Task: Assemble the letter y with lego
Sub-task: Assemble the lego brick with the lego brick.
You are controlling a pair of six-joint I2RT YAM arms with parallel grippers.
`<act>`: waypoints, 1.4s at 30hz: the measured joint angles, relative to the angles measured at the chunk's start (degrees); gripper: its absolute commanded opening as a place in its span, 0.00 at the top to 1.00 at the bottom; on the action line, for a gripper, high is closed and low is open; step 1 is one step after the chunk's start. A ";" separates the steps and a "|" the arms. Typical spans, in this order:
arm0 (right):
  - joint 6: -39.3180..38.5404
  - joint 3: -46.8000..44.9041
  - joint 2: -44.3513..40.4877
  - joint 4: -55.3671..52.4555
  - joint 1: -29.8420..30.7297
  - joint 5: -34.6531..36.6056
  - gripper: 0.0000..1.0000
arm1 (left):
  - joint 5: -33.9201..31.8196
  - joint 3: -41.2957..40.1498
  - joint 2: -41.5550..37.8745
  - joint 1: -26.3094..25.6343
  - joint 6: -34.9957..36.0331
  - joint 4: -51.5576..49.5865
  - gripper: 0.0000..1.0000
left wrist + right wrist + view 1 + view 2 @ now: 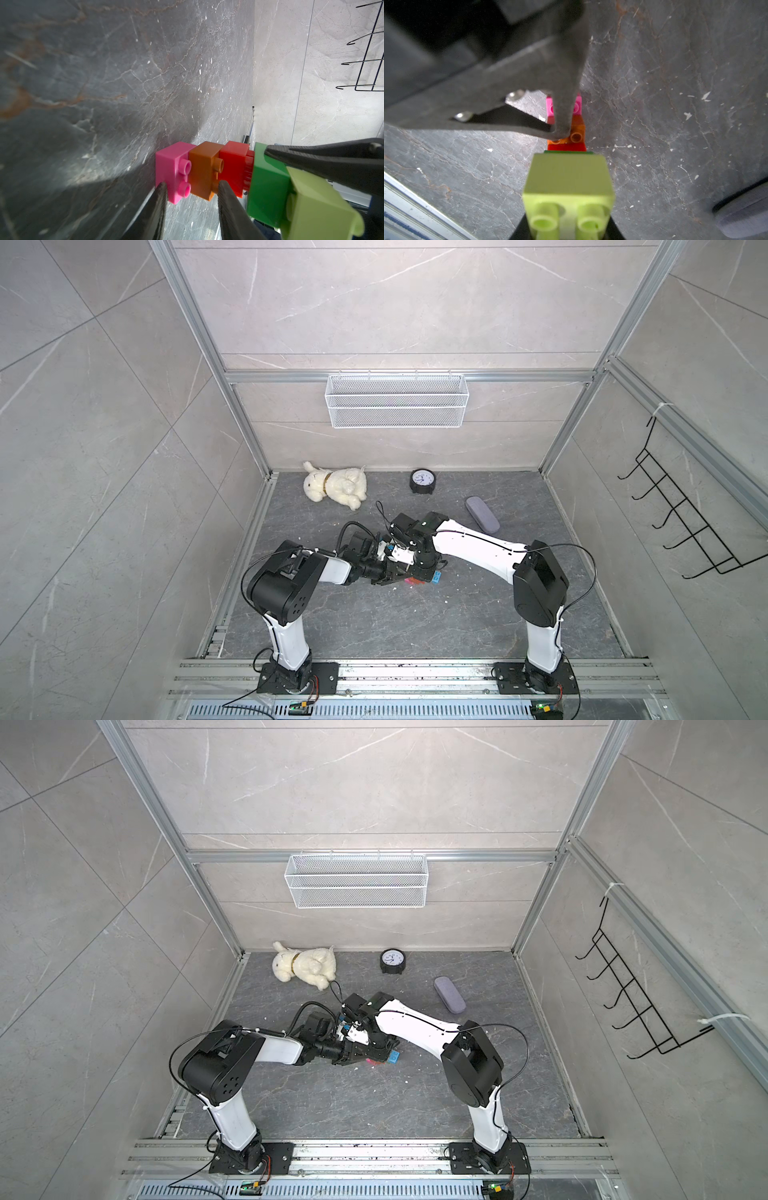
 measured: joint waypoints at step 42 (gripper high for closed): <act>-1.70 4.02 2.67 -3.65 -0.44 -0.48 0.69 | 0.81 0.04 0.28 0.33 -1.29 -0.11 0.59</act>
